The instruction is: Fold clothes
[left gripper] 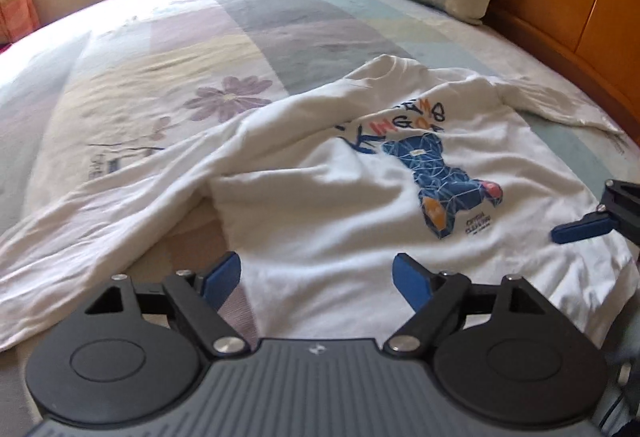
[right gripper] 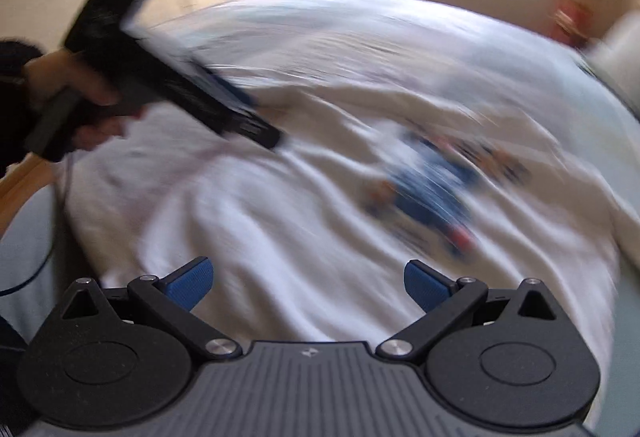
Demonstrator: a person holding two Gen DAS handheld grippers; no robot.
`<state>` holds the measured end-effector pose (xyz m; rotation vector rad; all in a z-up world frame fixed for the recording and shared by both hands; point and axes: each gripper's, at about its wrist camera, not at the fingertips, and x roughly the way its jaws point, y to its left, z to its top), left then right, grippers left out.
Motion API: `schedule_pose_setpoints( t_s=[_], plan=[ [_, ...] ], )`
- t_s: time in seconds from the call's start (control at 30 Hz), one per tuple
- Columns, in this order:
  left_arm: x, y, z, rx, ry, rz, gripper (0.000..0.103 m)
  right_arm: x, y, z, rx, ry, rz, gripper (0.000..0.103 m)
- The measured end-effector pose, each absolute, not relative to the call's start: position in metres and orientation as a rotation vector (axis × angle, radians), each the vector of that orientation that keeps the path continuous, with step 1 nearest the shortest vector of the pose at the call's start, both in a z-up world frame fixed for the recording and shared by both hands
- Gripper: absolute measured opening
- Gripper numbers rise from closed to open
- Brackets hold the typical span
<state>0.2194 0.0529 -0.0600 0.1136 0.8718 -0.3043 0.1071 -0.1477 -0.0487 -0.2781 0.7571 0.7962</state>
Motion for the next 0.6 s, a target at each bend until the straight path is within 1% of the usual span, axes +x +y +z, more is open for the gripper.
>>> schedule_pose_setpoints(
  t_s=[0.1,0.23,0.37,0.47,0.6],
  plan=[
    [0.211,0.06,-0.053,0.114,0.854,-0.29,0.083,0.103,-0.106,-0.047,-0.326,0.742,0.882,0.103],
    [0.203,0.076,-0.047,0.075,0.84,-0.277,0.084,0.101,-0.07,-0.062,-0.413,0.763,0.874,0.103],
    [0.195,0.088,-0.045,0.025,0.821,-0.282,0.085,0.101,-0.066,-0.086,-0.488,0.844,0.833,0.103],
    [0.191,0.094,-0.046,-0.009,0.811,-0.298,0.085,0.105,-0.077,-0.085,-0.448,0.883,0.775,0.103],
    [0.19,0.092,-0.048,-0.018,0.802,-0.322,0.085,0.098,-0.076,-0.072,-0.456,0.822,0.752,0.103]
  ],
)
